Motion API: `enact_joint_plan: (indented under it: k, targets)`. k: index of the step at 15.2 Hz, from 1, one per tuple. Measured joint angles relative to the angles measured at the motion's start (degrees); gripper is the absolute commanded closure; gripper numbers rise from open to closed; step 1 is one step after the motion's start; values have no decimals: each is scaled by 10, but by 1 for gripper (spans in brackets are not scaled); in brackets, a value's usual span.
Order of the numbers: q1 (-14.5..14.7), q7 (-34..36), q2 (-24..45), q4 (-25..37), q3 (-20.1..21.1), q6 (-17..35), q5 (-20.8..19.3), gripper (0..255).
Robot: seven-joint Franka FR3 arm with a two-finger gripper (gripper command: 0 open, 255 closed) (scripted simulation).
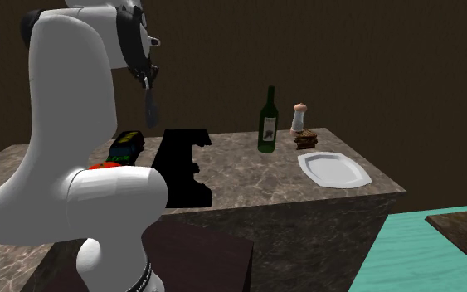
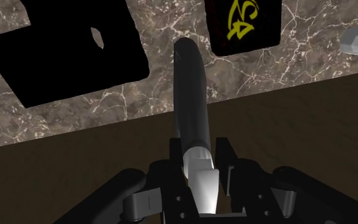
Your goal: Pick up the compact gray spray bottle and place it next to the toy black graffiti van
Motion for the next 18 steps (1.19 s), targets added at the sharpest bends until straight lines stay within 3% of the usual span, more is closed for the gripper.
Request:
enact_joint_plan:
  k: [18]
  targets:
    - [0, 0, 0, -138, 0, 137, 0, 255]
